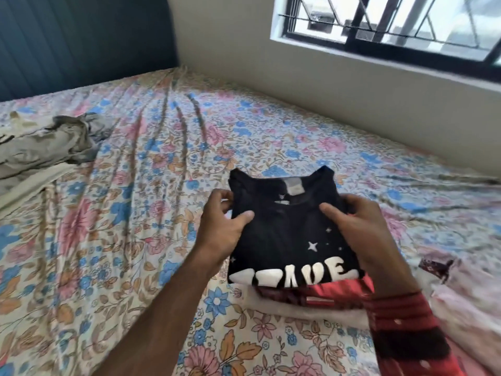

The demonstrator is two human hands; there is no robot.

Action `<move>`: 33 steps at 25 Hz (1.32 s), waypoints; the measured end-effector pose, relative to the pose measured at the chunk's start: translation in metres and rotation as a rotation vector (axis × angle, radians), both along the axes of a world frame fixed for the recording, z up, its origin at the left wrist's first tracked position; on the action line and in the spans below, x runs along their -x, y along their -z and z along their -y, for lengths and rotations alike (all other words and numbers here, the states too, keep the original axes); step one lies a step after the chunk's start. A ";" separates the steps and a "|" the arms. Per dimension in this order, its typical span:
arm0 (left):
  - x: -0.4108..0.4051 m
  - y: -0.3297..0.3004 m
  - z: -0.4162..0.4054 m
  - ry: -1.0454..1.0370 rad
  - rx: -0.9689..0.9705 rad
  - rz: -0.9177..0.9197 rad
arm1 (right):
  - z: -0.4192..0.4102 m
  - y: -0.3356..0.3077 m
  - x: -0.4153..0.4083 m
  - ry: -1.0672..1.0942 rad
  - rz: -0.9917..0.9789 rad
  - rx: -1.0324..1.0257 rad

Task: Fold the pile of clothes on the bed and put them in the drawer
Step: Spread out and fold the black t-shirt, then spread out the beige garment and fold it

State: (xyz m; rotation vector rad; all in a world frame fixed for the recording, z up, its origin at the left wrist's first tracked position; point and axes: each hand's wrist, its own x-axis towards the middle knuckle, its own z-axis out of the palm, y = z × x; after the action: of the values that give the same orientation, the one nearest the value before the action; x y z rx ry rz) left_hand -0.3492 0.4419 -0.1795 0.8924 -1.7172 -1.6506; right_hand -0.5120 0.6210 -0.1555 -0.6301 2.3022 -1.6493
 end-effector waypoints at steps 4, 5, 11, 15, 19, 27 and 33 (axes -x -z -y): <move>0.047 0.016 -0.025 0.139 -0.062 0.014 | -0.036 0.029 0.041 0.153 -0.030 -0.103; 0.050 0.025 -0.029 0.166 -0.046 0.058 | -0.041 0.039 0.047 0.161 -0.062 -0.196; 0.034 0.044 -0.033 0.195 0.033 0.183 | -0.034 0.053 0.037 0.094 -0.261 -0.714; 0.020 0.020 -0.003 0.120 0.135 0.159 | -0.006 0.027 0.008 0.253 -0.488 -0.660; -0.032 0.003 0.050 -0.049 0.168 0.158 | 0.083 0.016 -0.050 -0.084 -0.375 -0.291; -0.213 0.004 0.163 -0.476 0.171 0.338 | 0.311 0.035 -0.209 -0.661 -0.501 -0.275; -0.317 0.009 0.247 -0.661 0.151 0.385 | 0.449 0.025 -0.304 -0.846 -0.752 -0.315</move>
State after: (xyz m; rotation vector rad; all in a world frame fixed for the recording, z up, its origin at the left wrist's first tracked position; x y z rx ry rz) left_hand -0.0322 0.1949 -0.1882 1.5668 -1.5088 -0.9424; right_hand -0.2076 0.1724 -0.1808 -2.0263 2.0847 -0.6840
